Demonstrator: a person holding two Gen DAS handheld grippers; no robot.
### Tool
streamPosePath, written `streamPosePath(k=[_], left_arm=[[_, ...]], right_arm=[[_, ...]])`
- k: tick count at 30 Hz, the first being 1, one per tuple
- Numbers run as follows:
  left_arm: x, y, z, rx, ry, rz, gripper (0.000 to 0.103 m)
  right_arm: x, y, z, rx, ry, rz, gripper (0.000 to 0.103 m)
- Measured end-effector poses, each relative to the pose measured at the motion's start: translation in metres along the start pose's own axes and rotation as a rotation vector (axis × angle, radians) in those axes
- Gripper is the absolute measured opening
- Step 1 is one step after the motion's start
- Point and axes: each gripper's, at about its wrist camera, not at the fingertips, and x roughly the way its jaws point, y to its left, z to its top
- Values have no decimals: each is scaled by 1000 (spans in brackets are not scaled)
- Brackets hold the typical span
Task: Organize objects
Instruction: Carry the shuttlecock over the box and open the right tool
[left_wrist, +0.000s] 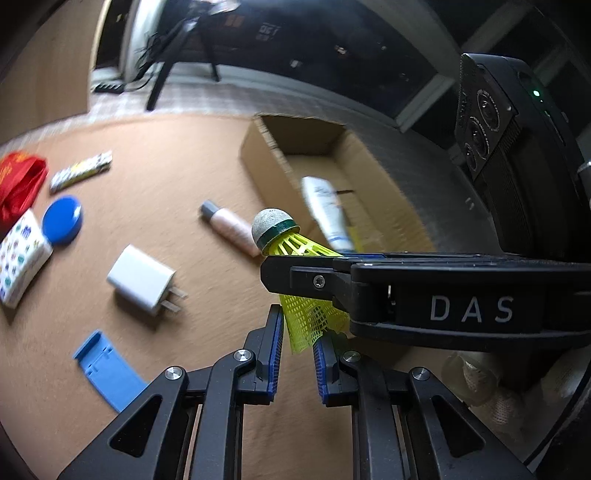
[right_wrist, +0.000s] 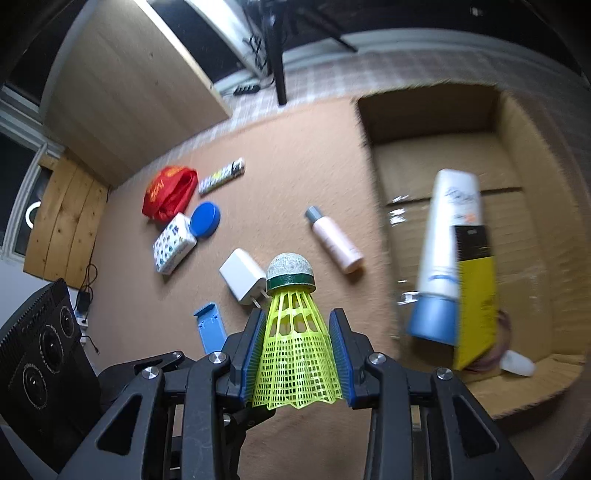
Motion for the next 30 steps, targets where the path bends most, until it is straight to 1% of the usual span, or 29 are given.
streamPosePath(k=[4, 10, 19, 23, 30], left_arm=[[6, -21, 6, 43, -6, -12, 16], [29, -56, 21, 101, -9, -26, 16], [55, -99, 34, 153, 4, -46, 16], [62, -108, 38, 168, 7, -46, 16], [67, -117, 41, 192, 7, -38, 16]], right_arm=[[-22, -17, -3, 18, -48, -12, 33], [-50, -50, -2, 67, -100, -25, 33], [-67, -90, -3, 116, -126, -63, 33], [-73, -102, -1, 121, -135, -80, 33], [-78, -109, 0, 117, -139, -97, 33]])
